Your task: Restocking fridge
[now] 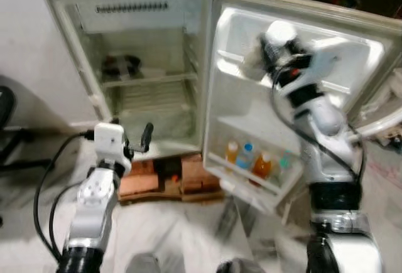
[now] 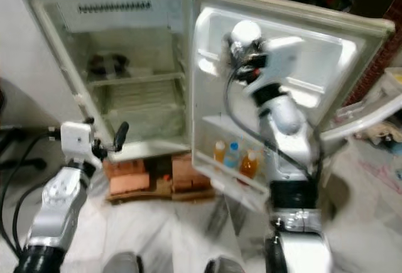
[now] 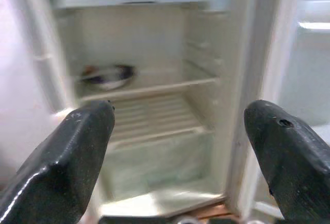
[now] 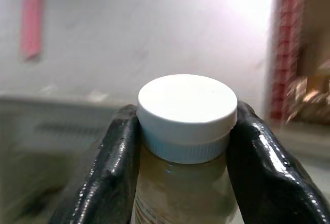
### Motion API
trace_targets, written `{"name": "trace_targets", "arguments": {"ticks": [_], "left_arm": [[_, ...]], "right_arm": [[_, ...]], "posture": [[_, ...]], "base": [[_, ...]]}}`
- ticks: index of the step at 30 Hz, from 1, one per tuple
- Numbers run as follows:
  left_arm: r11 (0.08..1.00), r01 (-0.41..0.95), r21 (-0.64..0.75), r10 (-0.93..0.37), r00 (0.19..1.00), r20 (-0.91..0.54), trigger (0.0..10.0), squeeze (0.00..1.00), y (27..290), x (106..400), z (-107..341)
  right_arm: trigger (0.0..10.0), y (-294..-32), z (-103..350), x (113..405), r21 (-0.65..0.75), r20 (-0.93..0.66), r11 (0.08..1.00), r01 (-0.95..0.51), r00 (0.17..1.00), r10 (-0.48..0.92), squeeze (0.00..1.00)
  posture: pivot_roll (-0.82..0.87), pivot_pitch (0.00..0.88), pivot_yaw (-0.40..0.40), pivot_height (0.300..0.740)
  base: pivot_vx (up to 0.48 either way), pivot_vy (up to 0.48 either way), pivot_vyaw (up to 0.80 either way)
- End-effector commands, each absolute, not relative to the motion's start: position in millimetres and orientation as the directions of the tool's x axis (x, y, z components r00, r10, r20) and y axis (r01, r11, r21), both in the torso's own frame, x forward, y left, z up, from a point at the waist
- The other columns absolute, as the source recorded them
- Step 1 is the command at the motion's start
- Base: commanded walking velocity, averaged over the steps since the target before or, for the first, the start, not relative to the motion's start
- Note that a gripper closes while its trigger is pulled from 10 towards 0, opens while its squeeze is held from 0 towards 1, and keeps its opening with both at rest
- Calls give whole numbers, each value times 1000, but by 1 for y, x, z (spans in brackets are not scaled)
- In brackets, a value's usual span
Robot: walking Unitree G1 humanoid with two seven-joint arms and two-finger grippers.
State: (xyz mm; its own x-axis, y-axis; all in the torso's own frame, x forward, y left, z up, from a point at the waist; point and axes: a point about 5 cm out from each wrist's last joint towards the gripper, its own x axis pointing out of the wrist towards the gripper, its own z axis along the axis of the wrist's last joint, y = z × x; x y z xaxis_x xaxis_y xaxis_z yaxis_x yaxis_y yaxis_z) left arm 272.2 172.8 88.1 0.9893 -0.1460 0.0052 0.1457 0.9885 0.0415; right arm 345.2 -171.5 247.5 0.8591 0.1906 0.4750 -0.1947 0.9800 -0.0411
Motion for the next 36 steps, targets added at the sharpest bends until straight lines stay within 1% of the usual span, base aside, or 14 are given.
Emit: {"name": "trace_targets", "arguments": {"ticks": [1, 4, 5, 10, 12, 17, 19, 21, 22, 23, 24, 26, 32, 36], "left_arm": [[988, 144, 46, -144, 990, -6, 10000, 0, 175, 272, 87], [989, 141, 47, -141, 990, -8, 10000, 0, 175, 271, 87], [989, 137, 49, -137, 991, -10, 10000, 0, 176, 270, 87], [990, 130, 52, -130, 991, -12, 10000, 0, 176, 267, 87], [991, 126, 53, -126, 992, -10, 10000, 0, 176, 264, 88], [992, 112, 57, -112, 994, -13, 10000, 0, 178, 258, 87], [993, 105, 58, -104, 994, -21, 10000, 0, 180, 254, 86], [993, 105, 59, -104, 994, -23, 10000, 0, 180, 253, 85], [992, 107, 61, -106, 994, -23, 10000, 0, 179, 252, 86], [992, 107, 61, -106, 994, -23, 10000, 0, 179, 252, 86], [992, 107, 62, -106, 994, -22, 10000, 0, 178, 253, 88], [992, 105, 65, -104, 994, -20, 10000, 0, 178, 252, 90], [993, 89, 78, -88, 996, -15, 10000, 0, 182, 245, 93], [994, 77, 83, -75, 997, -28, 10000, 0, 186, 240, 92]], "right_arm": [[10000, -172, 245, 352, -42, 467, 988, -148, 871, 151, 0], [10000, -175, 248, 360, -47, 463, 994, -102, 879, 112, 0], [10000, -175, 250, 368, -58, 457, 997, -49, 887, 71, 0], [10000, -172, 250, 382, -83, 439, 996, 26, 899, 13, 0], [10000, -172, 248, 389, -96, 431, 993, 74, 902, -25, 0], [10000, -173, 253, 394, -71, 447, 993, 96, 893, -54, 0], [10000, -176, 262, 395, -92, 482, 987, 133, 873, -72, 0], [10000, -179, 265, 396, -101, 490, 982, 157, 867, -88, 0], [10000, -184, 265, 398, -126, 486, 972, 199, 866, -114, 0], [10000, -184, 265, 398, -126, 486, 972, 199, 866, -114, 0], [10000, -189, 264, 400, -159, 470, 956, 246, 870, -146, 0], [10000, -194, 262, 401, -173, 461, 946, 275, 871, -169, 0], [10000, -201, 260, 405, -204, 439, 929, 309, 877, -195, 0], [10000, -200, 258, 409, -180, 385, 932, 315, 894, -228, 0]], "posture": [[91, 27, -26, 740], [97, 31, -30, 740], [105, 37, -35, 740], [122, 48, -43, 740], [144, 64, -52, 740], [160, 79, -59, 740], [164, 87, -61, 740], [167, 91, -62, 740], [172, 100, -66, 740], [172, 100, -66, 740], [179, 113, -69, 740], [193, 125, -74, 740], [213, 145, -77, 740], [221, 147, -80, 740]], "base": [[0, 0, 0], [0, 0, 0], [0, 0, 0], [0, 0, 0], [0, 0, 0], [0, 0, 0], [0, 0, 0], [0, 0, 0], [0, 0, 0], [0, 0, 0], [0, 0, 0], [0, 0, 0], [0, 0, 0], [0, 0, 0]]}}
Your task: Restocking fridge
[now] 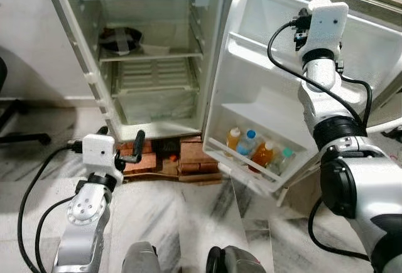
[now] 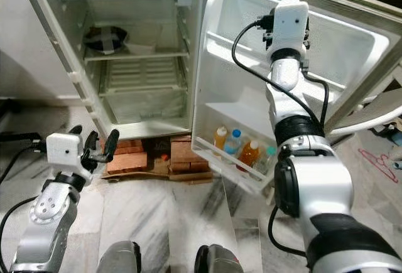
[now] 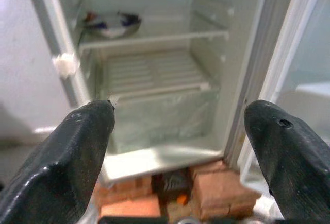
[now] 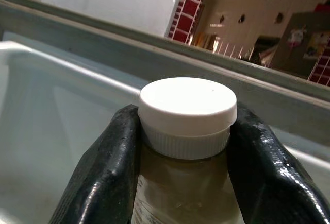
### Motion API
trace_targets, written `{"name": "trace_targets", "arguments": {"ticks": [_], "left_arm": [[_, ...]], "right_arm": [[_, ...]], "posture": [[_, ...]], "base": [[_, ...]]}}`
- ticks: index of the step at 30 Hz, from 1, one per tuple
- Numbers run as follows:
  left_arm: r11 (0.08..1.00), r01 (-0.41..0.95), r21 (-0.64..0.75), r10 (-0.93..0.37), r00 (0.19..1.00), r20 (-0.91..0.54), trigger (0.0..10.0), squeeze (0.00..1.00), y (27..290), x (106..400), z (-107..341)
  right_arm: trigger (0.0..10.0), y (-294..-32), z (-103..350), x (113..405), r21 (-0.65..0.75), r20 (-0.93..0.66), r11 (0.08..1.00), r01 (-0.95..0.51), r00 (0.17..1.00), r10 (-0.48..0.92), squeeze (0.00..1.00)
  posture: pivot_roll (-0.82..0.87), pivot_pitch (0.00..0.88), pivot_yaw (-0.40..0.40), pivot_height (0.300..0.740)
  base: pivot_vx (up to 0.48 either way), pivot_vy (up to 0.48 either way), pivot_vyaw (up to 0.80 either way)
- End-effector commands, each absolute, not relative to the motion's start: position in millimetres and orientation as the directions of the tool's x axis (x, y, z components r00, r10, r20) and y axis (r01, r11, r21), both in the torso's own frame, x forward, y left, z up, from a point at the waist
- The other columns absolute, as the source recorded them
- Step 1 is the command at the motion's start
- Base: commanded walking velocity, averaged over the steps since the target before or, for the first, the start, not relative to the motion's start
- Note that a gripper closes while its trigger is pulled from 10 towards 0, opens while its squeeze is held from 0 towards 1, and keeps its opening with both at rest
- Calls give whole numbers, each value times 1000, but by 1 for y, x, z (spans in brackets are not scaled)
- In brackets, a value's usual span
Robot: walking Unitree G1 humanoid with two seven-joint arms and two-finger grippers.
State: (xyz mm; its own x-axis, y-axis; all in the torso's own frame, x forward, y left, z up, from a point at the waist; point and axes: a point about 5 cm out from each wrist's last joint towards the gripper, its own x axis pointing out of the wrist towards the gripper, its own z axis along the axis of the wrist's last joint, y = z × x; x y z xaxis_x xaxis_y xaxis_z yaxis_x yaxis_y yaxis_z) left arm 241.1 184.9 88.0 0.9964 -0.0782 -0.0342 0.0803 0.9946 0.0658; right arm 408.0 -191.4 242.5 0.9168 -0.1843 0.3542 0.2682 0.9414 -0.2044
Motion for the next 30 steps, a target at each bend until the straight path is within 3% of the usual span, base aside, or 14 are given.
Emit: {"name": "trace_targets", "arguments": {"ticks": [1, 30], "left_arm": [[994, 76, 83, -74, 997, -30, 10000, 0, 186, 240, 92], [994, 74, 83, -71, 997, -34, 10000, 0, 186, 240, 92]], "right_arm": [[10000, -200, 256, 410, -179, 371, 934, 311, 900, -228, 0], [10000, -198, 251, 411, -194, 329, 935, 298, 917, -225, 0]], "posture": [[221, 147, -80, 740], [220, 146, -79, 740]], "base": [[0, 0, 0], [0, 0, 0]]}}
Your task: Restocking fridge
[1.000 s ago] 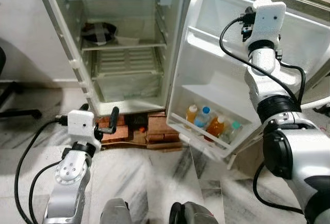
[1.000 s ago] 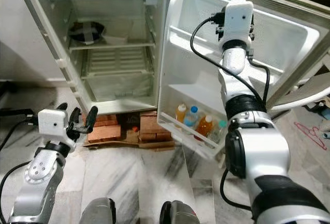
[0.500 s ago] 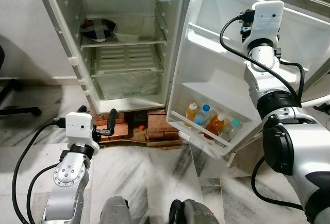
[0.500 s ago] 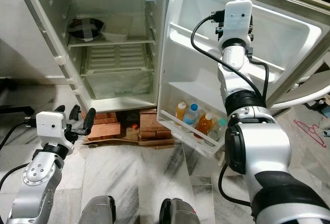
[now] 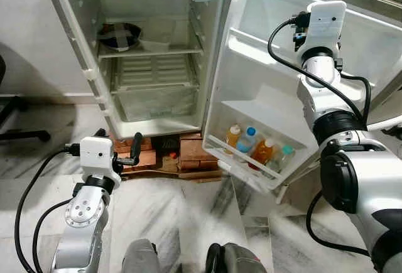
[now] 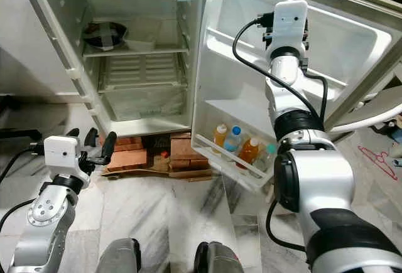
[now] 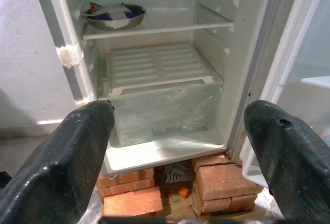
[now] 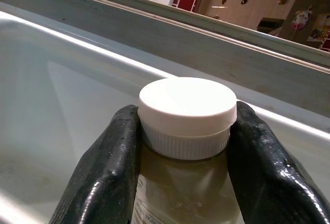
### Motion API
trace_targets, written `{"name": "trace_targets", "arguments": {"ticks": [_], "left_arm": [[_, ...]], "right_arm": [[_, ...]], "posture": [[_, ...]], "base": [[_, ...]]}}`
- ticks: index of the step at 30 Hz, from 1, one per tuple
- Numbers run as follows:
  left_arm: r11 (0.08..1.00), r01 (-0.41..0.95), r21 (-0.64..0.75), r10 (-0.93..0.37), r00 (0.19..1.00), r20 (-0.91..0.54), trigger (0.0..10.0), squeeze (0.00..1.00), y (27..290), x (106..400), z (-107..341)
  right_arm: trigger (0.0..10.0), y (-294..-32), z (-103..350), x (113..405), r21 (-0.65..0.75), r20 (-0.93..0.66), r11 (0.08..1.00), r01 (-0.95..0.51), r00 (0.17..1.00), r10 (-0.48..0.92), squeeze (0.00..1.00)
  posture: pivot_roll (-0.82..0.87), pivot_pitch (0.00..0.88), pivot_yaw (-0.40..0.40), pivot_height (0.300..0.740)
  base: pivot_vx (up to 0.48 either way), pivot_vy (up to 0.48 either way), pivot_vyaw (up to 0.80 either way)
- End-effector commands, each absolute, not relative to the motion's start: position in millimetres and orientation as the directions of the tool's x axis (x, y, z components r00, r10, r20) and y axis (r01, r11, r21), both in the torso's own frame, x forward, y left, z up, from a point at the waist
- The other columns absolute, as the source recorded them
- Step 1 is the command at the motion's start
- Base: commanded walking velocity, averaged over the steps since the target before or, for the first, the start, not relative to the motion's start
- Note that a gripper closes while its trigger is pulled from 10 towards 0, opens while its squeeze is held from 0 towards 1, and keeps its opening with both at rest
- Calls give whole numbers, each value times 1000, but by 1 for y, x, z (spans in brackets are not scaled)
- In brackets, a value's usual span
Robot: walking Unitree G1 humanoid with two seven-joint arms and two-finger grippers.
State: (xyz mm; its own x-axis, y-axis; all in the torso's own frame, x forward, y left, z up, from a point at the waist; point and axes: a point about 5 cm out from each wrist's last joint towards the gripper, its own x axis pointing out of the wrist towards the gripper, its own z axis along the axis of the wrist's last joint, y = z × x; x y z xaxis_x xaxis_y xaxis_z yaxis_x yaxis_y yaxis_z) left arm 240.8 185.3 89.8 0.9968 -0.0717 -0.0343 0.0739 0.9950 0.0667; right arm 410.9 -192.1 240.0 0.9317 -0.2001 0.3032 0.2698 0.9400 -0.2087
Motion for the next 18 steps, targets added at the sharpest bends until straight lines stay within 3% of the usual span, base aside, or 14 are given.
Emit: {"name": "trace_targets", "arguments": {"ticks": [1, 2, 4, 8, 9, 10, 11, 12, 18], "left_arm": [[994, 74, 83, -71, 997, -34, 10000, 0, 186, 240, 92], [993, 81, 90, -77, 996, -55, 10000, 0, 184, 245, 89], [991, 90, 101, -83, 994, -76, 10000, 0, 182, 250, 86], [990, 91, 104, -83, 993, -82, 10000, 0, 182, 251, 85], [990, 91, 105, -82, 993, -83, 10000, 0, 182, 251, 85], [990, 90, 105, -82, 993, -83, 10000, 0, 182, 251, 85], [990, 90, 105, -82, 993, -83, 10000, 0, 182, 251, 85], [990, 91, 105, -82, 993, -83, 10000, 0, 182, 251, 85], [990, 95, 107, -86, 993, -86, 10000, 0, 182, 252, 84]], "right_arm": [[10000, -198, 251, 411, -194, 329, 935, 298, 917, -225, 0], [10000, -212, 243, 411, -205, 271, 929, 309, 930, -249, 0], [10000, -228, 239, 408, -218, 233, 922, 321, 934, -270, 0], [10000, -233, 240, 407, -213, 235, 917, 337, 929, -287, 0], [10000, -235, 241, 407, -210, 240, 914, 348, 924, -297, 859], [10000, -236, 242, 407, -211, 244, 911, 355, 921, -302, 859], [10000, -236, 242, 407, -213, 246, 909, 359, 920, -305, 973], [10000, -237, 243, 406, -212, 247, 908, 360, 919, -307, 1000], [10000, -241, 245, 406, -218, 252, 901, 374, 914, -319, 1000]], "posture": [[220, 146, -79, 740], [188, 104, -60, 740], [189, 104, -59, 740], [190, 105, -59, 740], [190, 104, -59, 740], [190, 104, -59, 740], [190, 103, -59, 740], [190, 103, -59, 740], [187, 102, -55, 740]], "base": [[0, 0, 0], [0, 0, 0], [0, 0, 0], [0, 0, 0], [0, 0, 0], [0, 0, 0], [0, 0, 0], [0, 0, 0], [0, 0, 0]]}}
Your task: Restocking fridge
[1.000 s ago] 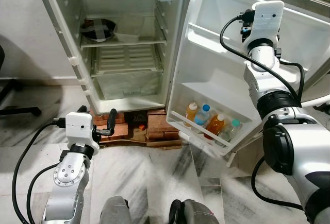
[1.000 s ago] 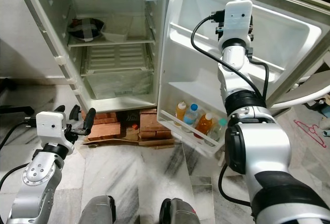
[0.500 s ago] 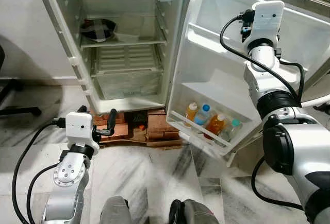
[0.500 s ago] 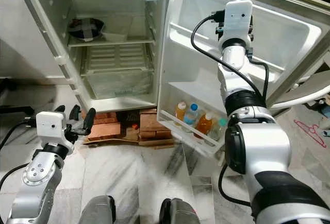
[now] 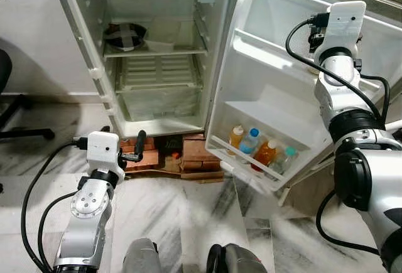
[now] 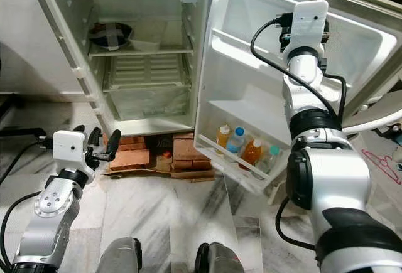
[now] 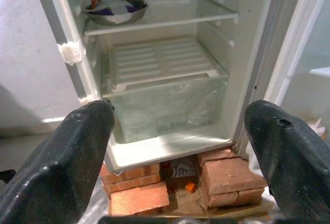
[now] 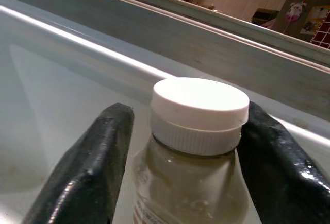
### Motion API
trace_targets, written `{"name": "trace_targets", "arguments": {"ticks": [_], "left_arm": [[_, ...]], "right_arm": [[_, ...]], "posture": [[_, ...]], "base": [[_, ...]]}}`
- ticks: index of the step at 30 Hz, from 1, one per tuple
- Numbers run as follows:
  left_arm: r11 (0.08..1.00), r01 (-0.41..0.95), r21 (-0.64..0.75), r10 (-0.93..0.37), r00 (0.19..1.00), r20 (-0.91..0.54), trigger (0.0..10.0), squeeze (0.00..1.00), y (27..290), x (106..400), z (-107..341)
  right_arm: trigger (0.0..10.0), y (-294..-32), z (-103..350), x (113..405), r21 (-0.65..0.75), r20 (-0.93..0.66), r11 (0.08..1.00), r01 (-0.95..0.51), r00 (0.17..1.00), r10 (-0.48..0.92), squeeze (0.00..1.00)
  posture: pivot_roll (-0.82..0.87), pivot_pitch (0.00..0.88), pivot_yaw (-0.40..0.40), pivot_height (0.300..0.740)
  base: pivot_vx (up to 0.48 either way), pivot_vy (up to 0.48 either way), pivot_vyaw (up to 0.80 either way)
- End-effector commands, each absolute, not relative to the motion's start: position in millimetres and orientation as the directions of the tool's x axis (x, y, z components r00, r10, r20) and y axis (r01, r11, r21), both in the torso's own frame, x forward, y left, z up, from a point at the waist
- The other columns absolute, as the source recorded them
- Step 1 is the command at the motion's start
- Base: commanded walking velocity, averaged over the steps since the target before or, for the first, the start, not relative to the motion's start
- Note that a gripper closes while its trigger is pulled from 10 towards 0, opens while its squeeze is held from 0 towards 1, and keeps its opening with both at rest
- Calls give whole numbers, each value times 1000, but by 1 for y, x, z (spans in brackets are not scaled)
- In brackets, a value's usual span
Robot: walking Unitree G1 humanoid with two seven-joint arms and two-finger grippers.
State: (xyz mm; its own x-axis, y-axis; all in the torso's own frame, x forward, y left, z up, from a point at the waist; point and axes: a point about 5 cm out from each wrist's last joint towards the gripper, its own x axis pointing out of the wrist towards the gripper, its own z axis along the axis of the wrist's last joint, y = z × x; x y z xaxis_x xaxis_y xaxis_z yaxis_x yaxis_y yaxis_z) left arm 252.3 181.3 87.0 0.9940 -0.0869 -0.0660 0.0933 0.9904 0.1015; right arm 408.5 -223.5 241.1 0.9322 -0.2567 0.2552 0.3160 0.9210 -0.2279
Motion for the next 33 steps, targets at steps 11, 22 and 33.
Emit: {"name": "trace_targets", "arguments": {"ticks": [11, 22, 33], "left_arm": [[989, 97, 109, -88, 993, -83, 10000, 0, 181, 254, 84], [990, 87, 112, -78, 994, -78, 10000, 0, 185, 257, 85], [989, 97, 110, -90, 994, -66, 10000, 0, 181, 264, 86]], "right_arm": [[10000, -246, 248, 404, -229, 276, 877, 422, 893, -357, 1000], [10000, -259, 255, 394, -264, 389, 832, 487, 843, -370, 941], [10000, -263, 288, 384, -286, 571, 785, 550, 756, -322, 0]], "posture": [[186, 98, -54, 740], [181, 85, -51, 740], [154, 62, -41, 740]], "base": [[0, 0, 0], [0, 0, 0], [0, 0, 0]]}}
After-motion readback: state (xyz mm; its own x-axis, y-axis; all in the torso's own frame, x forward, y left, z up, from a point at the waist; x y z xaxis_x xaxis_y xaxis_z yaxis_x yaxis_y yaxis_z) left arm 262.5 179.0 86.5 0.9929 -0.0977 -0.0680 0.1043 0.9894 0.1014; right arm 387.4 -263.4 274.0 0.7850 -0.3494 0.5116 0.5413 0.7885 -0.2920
